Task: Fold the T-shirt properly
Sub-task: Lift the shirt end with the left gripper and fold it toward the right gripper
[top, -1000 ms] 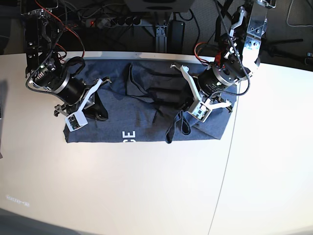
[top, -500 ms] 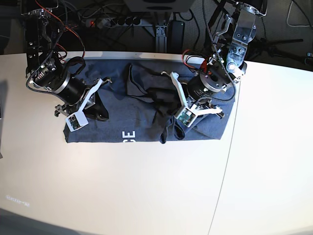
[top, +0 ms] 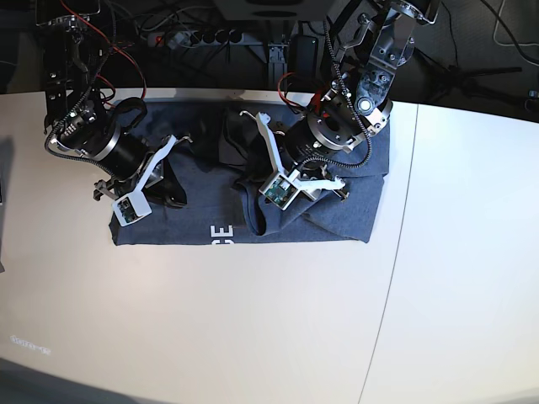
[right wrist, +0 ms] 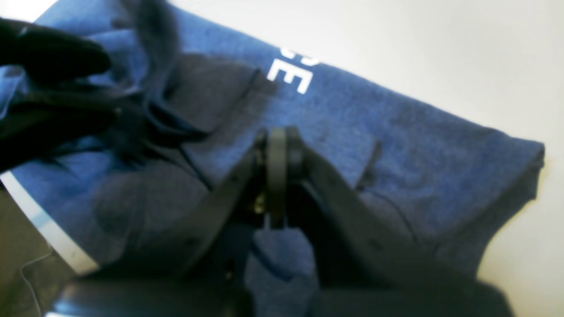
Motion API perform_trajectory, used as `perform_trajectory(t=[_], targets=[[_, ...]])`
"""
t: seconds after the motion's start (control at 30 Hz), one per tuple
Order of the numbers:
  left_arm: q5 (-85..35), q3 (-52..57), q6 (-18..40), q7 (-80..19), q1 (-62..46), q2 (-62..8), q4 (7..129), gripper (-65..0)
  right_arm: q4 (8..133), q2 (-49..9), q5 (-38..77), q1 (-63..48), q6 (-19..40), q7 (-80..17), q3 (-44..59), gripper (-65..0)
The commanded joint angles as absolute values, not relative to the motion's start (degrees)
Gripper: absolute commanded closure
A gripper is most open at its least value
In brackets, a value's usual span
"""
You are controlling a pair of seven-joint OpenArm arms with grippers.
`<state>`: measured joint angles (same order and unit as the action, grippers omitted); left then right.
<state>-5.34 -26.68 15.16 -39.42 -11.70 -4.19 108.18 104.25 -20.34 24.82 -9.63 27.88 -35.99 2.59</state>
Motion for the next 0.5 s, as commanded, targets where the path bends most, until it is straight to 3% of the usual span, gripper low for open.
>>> perform_trajectory(t=[0.0,0.2,0.47], targets=[[-6.26,-27.29,14.37,-38.48,-11.11,-3.11,108.97,-31.0,105.32,-21.08,25.56,-8.91,32.36,-34.33,2.94,0.0],[-2.96,-28.21,13.15,-38.83,-10.26,-1.13,109.16,-30.9,105.32,-21.1,25.52,-8.91,32.36,-34.33,2.94,0.0],[-3.25,-20.25,11.55,-40.16,-7.51,-4.01,110.8,-30.7,105.32,-21.1,25.5,-8.93,32.36,-34.35,2.94,0.0]])
